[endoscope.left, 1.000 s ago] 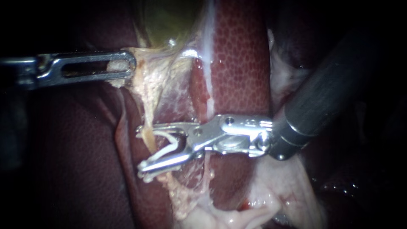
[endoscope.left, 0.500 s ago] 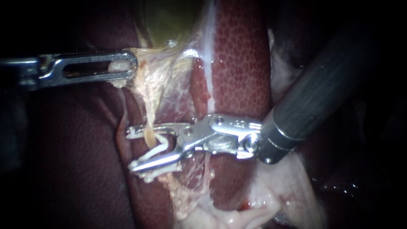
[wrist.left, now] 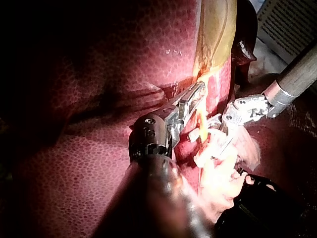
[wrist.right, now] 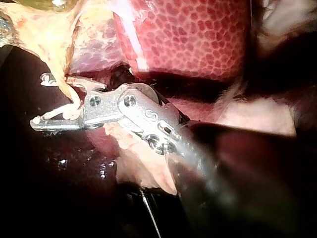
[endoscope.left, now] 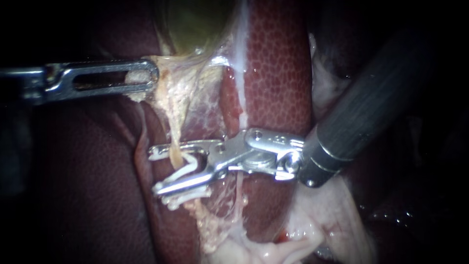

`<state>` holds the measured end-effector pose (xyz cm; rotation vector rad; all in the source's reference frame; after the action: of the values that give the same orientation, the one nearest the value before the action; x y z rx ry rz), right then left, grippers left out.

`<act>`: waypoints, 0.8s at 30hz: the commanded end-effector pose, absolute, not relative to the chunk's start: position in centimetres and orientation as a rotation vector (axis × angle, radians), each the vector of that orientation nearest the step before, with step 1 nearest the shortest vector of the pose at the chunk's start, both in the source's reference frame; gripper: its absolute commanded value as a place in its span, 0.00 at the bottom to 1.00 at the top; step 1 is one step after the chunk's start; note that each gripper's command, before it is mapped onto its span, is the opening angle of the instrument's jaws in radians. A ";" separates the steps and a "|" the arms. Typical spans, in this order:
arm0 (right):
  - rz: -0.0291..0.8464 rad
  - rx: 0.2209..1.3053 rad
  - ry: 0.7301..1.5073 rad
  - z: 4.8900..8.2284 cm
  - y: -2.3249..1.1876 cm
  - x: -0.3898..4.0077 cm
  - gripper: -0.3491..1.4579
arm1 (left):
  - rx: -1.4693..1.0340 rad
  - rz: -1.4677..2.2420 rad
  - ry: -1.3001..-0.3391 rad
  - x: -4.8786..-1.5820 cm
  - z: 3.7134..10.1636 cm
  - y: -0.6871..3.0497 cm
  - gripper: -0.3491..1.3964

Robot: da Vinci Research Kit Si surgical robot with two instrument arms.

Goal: Clipping third clip left tube

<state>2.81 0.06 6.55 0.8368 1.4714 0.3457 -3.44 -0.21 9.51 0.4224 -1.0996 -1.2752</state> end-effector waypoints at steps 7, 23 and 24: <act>0.347 0.845 1.470 6.55 0.06 2.79 0.35 | 0.422 -1.275 -1.100 -3.45 9.51 -0.21 0.08; 0.344 0.847 1.470 6.58 0.07 2.76 0.11 | 0.422 -1.276 -1.100 -3.45 9.51 -0.21 0.08; 0.344 0.847 1.470 6.58 0.07 2.75 0.08 | 0.422 -1.276 -1.100 -3.45 9.51 -0.21 0.08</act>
<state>2.75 0.07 6.58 0.8463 1.4703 0.3453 -3.45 -0.21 9.51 0.4220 -1.0996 -1.2754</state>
